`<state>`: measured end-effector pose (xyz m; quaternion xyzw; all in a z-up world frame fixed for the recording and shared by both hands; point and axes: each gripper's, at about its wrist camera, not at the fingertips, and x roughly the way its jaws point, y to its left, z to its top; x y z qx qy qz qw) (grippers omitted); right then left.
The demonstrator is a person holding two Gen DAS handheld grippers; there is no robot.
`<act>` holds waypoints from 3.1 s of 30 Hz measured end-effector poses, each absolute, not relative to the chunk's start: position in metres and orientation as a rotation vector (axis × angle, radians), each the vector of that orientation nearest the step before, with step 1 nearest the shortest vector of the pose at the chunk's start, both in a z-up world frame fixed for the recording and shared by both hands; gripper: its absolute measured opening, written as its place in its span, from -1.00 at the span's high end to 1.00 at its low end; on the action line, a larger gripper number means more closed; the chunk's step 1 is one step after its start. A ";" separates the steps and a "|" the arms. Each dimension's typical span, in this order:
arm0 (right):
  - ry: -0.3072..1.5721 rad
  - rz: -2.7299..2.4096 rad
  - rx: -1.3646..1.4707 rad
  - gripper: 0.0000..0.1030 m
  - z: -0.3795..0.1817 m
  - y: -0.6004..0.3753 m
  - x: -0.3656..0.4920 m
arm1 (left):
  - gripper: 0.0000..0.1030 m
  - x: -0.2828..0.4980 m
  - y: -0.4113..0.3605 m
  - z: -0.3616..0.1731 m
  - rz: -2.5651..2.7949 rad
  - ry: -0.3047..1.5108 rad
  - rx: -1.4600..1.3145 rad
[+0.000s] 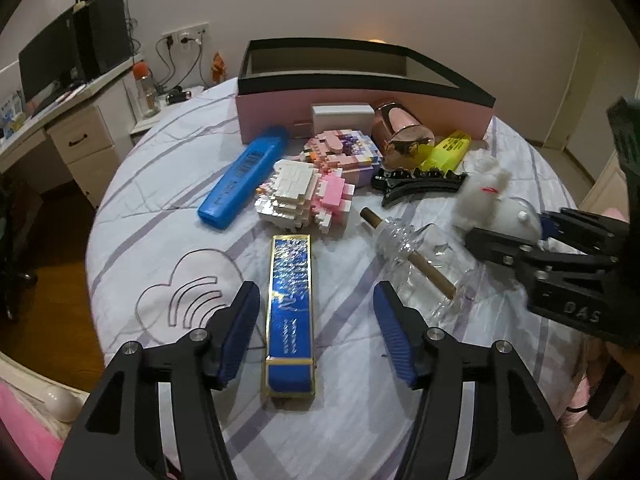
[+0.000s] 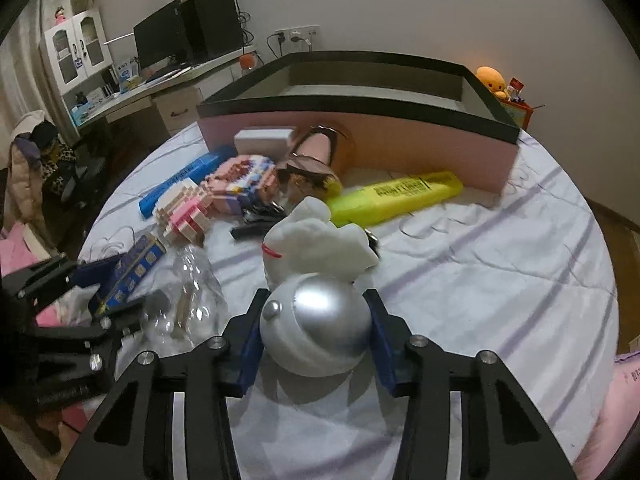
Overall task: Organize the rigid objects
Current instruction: 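Grasp the blue-and-gold box with the left tool while the right tool grasps the white rabbit ball, then lift the blue-and-gold box and rabbit ball and carry both toward the pink box, then lower the blue box into the pink box and open the left tool while the right tool releases the rabbit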
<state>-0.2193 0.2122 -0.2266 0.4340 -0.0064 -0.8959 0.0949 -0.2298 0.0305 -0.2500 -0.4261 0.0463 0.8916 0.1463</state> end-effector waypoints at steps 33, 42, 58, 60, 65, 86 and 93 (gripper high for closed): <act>0.026 -2.685 1.225 0.08 -0.231 0.211 -0.211 | 0.55 -0.230 0.032 -0.249 2.562 0.234 -1.217; -0.018 -2.734 1.153 0.08 -0.221 0.216 -0.205 | 0.61 -0.228 0.031 -0.247 2.549 0.233 -1.224; -0.102 -2.714 1.108 0.08 -0.206 0.222 -0.208 | 0.59 -0.229 0.033 -0.250 2.555 0.215 -1.226; -0.110 -2.711 1.109 0.08 -0.205 0.222 -0.207 | 0.57 -0.232 0.032 -0.250 2.564 0.208 -1.221; -0.114 -2.715 1.092 0.08 -0.201 0.224 -0.207 | 0.60 -0.229 0.043 -0.247 2.603 0.315 -1.207; -0.110 -2.703 1.062 0.08 -0.185 0.227 -0.243 | 0.60 -0.266 0.071 -0.183 2.577 0.321 -1.040; -0.088 -2.728 1.036 0.08 -0.173 0.235 -0.266 | 0.60 -0.294 0.086 -0.165 2.572 0.339 -0.990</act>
